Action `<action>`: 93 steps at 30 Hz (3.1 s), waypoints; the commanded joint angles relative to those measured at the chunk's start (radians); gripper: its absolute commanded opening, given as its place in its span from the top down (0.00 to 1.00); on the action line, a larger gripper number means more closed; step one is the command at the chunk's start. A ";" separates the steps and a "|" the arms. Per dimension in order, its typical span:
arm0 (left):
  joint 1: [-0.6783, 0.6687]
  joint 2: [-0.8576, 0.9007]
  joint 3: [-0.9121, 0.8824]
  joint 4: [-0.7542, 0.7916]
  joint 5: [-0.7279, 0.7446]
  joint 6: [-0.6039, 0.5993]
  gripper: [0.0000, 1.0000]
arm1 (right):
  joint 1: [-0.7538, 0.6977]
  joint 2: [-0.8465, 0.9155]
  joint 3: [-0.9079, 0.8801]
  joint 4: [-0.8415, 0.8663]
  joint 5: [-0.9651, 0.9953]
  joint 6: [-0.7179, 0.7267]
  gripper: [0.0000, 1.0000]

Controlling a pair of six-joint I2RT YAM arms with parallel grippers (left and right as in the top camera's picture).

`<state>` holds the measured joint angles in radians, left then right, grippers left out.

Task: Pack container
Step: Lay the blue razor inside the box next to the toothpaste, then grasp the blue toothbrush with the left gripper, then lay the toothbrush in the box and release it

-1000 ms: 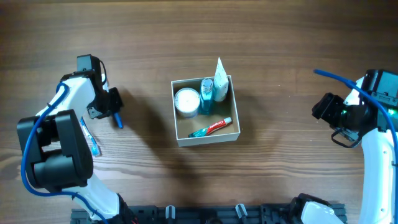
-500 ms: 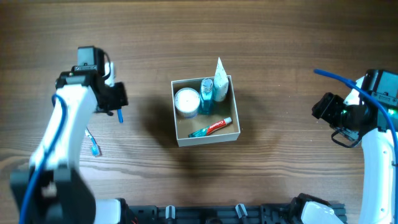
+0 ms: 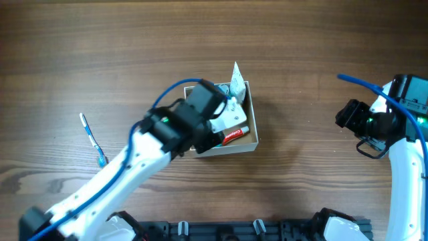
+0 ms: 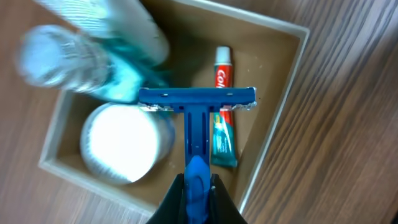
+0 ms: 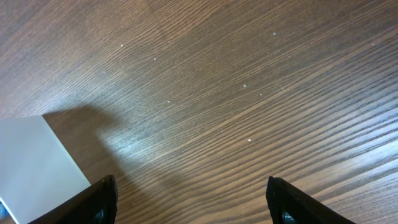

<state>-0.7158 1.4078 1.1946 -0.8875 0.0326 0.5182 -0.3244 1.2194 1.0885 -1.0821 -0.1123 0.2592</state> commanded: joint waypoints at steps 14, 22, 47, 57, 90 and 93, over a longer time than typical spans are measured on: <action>-0.009 0.240 0.004 0.109 0.016 0.076 0.95 | -0.003 0.001 -0.001 0.005 -0.012 -0.016 0.23; -0.009 0.256 0.005 0.095 0.015 0.076 0.57 | -0.003 0.001 -0.001 0.004 -0.012 -0.016 0.23; 1.265 0.152 -0.118 -0.035 -0.016 -0.761 0.02 | -0.003 0.001 -0.001 0.004 -0.012 -0.016 0.23; 1.238 0.391 -0.197 0.108 0.036 -0.758 0.10 | -0.003 0.001 -0.001 0.005 -0.012 -0.016 0.23; 0.836 -0.039 0.048 0.055 0.050 -0.539 0.96 | -0.003 0.001 -0.001 0.005 -0.012 -0.017 0.23; 0.602 -0.143 0.049 0.079 0.114 -0.188 0.96 | -0.003 0.001 -0.001 0.005 -0.012 -0.017 0.23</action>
<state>0.0570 1.3415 1.2331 -0.8078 0.0704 -0.0410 -0.3244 1.2194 1.0885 -1.0790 -0.1123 0.2588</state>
